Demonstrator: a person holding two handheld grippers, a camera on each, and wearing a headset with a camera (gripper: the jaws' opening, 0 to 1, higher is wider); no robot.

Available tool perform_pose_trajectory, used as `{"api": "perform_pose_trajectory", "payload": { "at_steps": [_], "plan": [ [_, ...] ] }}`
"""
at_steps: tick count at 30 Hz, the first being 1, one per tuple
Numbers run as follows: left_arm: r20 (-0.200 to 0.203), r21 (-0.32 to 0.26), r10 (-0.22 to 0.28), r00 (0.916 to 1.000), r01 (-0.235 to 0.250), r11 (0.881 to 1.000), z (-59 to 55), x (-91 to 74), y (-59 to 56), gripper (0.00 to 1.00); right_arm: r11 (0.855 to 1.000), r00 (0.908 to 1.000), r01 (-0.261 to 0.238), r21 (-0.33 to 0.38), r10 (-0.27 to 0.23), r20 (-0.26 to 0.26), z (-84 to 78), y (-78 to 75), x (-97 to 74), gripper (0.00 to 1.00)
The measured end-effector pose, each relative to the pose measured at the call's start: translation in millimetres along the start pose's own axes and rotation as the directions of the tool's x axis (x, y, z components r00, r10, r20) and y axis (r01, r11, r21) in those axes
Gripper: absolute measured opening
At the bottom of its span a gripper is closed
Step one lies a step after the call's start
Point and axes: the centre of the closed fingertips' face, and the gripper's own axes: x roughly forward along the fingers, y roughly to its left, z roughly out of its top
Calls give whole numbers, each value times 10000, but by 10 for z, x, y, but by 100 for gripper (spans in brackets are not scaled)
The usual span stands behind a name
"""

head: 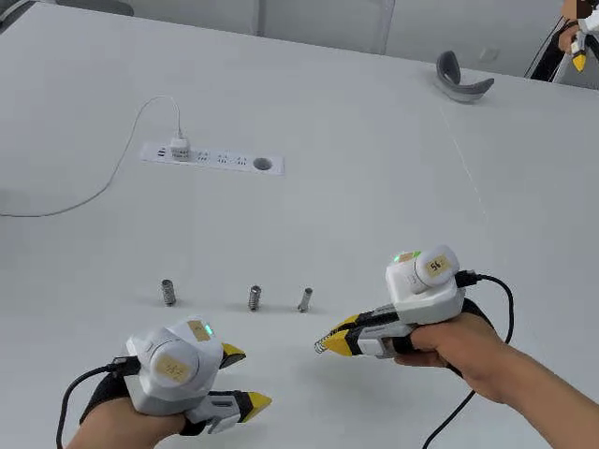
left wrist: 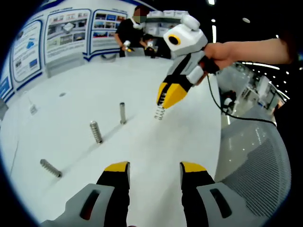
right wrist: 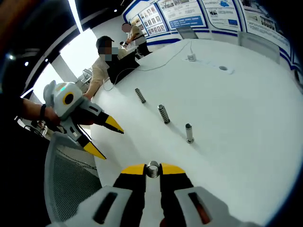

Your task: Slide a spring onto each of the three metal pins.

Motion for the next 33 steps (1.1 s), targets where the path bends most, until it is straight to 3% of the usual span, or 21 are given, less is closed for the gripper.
{"api": "perform_pose_trajectory", "payload": {
  "at_steps": [24,33],
  "plan": [
    [389,-1125,1117,9930,-1067,9879,4,-155,403,57,9918,9935,690,-1080,-781,-823,186,-426,-71,12],
    [517,-1294,1194,9915,-1119,9853,31,-197,464,65,9868,9925,748,-1438,-876,-848,372,-520,-65,12]
  ]
}}
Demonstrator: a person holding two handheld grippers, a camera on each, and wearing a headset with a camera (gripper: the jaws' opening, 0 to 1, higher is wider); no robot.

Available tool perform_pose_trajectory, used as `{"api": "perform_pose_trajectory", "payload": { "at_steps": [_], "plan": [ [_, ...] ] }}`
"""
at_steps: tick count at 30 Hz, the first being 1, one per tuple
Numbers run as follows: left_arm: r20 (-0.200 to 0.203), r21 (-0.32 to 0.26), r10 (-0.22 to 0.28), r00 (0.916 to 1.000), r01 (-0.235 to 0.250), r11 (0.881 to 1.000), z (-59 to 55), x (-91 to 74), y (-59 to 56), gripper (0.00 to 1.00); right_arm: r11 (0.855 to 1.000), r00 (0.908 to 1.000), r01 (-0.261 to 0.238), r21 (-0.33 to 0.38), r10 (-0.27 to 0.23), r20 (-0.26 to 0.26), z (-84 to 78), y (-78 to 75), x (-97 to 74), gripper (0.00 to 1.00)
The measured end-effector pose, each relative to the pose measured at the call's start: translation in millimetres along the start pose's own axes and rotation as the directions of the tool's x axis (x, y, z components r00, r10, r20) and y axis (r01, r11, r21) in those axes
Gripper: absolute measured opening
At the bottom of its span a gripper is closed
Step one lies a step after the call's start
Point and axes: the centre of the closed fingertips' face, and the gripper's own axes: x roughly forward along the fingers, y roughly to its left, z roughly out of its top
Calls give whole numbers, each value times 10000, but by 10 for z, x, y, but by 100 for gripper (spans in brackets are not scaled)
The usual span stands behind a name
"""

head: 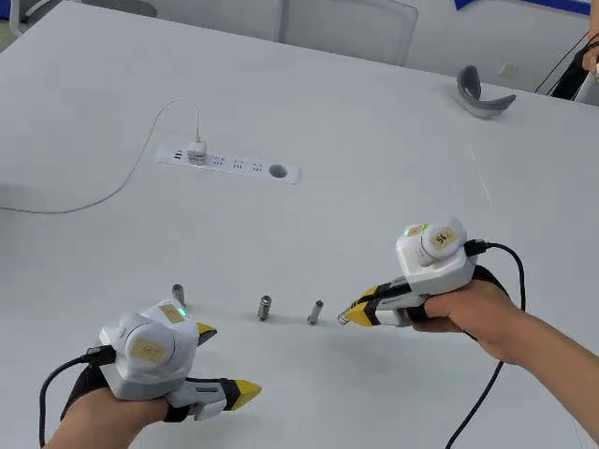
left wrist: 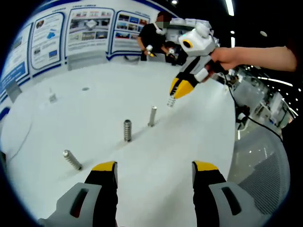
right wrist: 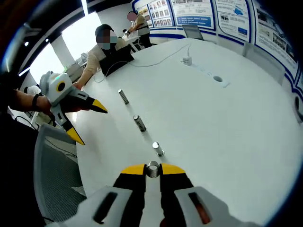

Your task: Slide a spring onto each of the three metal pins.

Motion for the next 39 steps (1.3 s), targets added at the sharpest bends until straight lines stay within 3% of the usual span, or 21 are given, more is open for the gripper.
{"api": "perform_pose_trajectory", "payload": {
  "at_steps": [21,39],
  "plan": [
    [6,-251,75,10000,-74,9997,-58,-97,44,76,9960,9991,-176,-872,142,-399,248,-54,155,12],
    [-20,-516,178,9998,-179,9985,-121,-151,99,75,9905,9960,-389,-1321,278,-854,240,-19,301,12]
  ]
}}
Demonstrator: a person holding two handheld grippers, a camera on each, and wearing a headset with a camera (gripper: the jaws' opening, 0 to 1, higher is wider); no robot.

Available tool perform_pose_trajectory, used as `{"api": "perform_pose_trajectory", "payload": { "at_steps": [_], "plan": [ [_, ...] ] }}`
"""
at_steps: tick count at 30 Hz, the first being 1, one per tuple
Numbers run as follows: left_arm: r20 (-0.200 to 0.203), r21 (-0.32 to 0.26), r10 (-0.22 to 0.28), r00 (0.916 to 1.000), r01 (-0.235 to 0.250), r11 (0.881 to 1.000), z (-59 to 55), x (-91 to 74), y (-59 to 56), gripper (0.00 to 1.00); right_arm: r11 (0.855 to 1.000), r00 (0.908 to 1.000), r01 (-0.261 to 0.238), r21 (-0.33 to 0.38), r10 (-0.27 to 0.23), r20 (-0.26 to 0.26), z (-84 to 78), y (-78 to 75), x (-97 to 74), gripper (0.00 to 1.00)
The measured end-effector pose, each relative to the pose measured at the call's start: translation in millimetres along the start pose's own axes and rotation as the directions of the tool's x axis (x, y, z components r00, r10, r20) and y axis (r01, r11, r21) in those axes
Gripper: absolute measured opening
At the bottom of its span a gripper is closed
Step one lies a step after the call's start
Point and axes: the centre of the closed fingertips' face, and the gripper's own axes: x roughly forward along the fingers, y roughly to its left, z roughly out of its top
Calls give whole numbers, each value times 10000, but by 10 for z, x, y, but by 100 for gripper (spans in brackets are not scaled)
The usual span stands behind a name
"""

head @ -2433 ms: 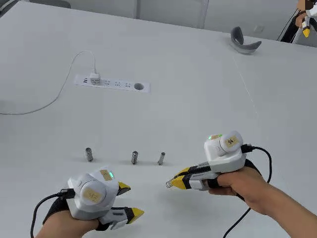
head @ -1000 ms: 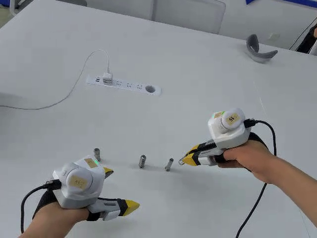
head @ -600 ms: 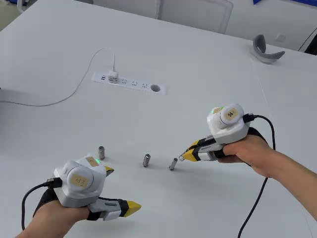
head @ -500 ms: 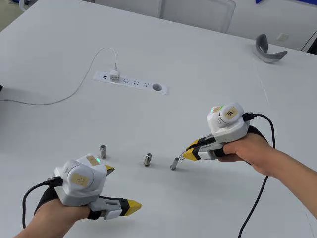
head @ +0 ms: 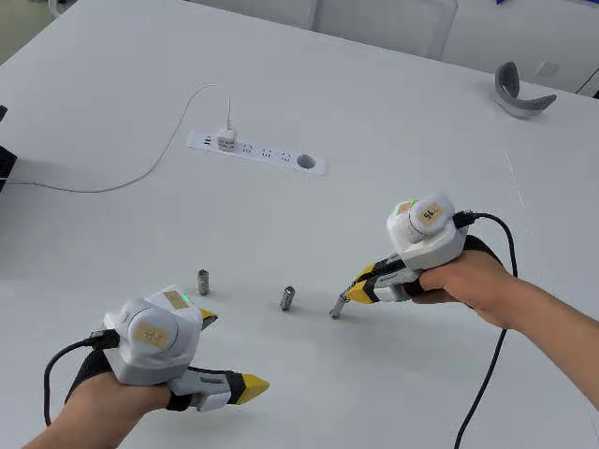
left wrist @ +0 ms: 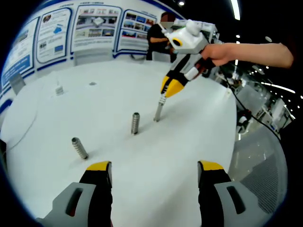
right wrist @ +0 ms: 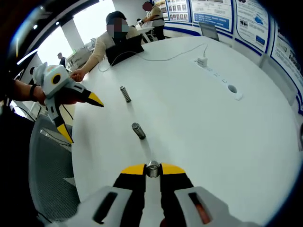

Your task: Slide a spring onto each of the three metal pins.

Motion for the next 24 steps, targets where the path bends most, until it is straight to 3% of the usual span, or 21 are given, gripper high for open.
{"api": "perform_pose_trajectory", "payload": {
  "at_steps": [24],
  "plan": [
    [-30,-98,43,10000,-43,9999,-36,-31,36,75,9993,9997,-75,-379,67,-226,23,21,118,12]
  ]
}}
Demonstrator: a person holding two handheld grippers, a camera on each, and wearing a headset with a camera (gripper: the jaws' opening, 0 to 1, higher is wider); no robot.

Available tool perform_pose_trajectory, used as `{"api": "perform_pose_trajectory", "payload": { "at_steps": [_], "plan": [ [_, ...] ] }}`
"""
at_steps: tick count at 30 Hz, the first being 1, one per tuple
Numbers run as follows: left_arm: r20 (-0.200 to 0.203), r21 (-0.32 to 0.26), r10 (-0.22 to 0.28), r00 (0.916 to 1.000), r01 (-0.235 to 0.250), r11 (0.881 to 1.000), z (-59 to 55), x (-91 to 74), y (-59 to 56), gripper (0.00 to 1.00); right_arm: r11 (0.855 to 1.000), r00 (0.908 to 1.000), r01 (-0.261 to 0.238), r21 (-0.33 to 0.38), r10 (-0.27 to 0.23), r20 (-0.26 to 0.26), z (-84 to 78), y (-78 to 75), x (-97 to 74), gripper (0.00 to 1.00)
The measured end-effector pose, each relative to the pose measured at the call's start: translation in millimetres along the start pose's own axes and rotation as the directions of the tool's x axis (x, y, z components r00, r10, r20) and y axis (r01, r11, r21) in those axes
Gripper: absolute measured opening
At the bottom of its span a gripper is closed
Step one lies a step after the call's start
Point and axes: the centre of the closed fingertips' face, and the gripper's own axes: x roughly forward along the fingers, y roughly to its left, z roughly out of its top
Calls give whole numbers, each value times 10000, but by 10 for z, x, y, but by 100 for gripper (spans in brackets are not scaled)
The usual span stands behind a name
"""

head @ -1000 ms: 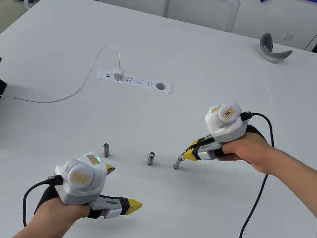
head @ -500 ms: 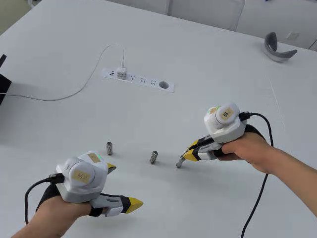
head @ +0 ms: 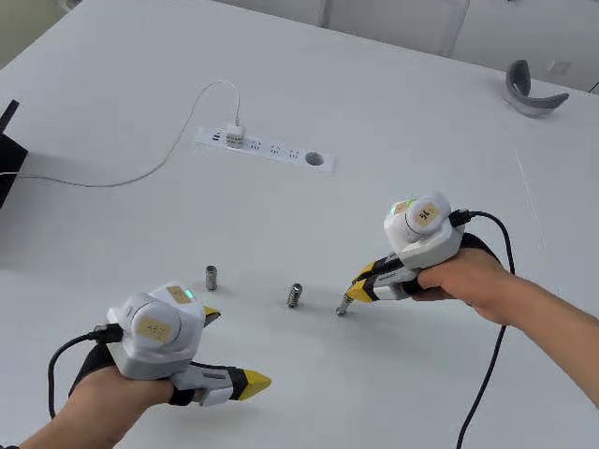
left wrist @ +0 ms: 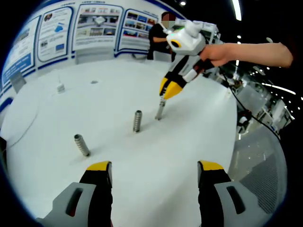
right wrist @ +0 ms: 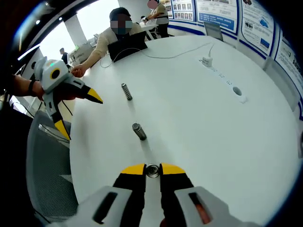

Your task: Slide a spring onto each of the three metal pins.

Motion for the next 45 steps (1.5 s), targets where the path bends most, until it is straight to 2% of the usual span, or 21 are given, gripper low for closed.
{"api": "perform_pose_trajectory", "payload": {
  "at_steps": [26,38,45],
  "plan": [
    [-44,-109,95,9999,-96,9999,-37,-23,51,74,9938,9969,148,-1104,-232,-750,-120,14,193,13],
    [-165,-150,50,9999,-52,9999,-88,-7,41,74,9938,9959,73,-1106,-172,-886,-183,9,243,13],
    [-138,-148,47,9999,-49,9999,-67,-10,43,74,9941,9958,3,-1087,-103,-914,-189,14,257,12]
  ]
}}
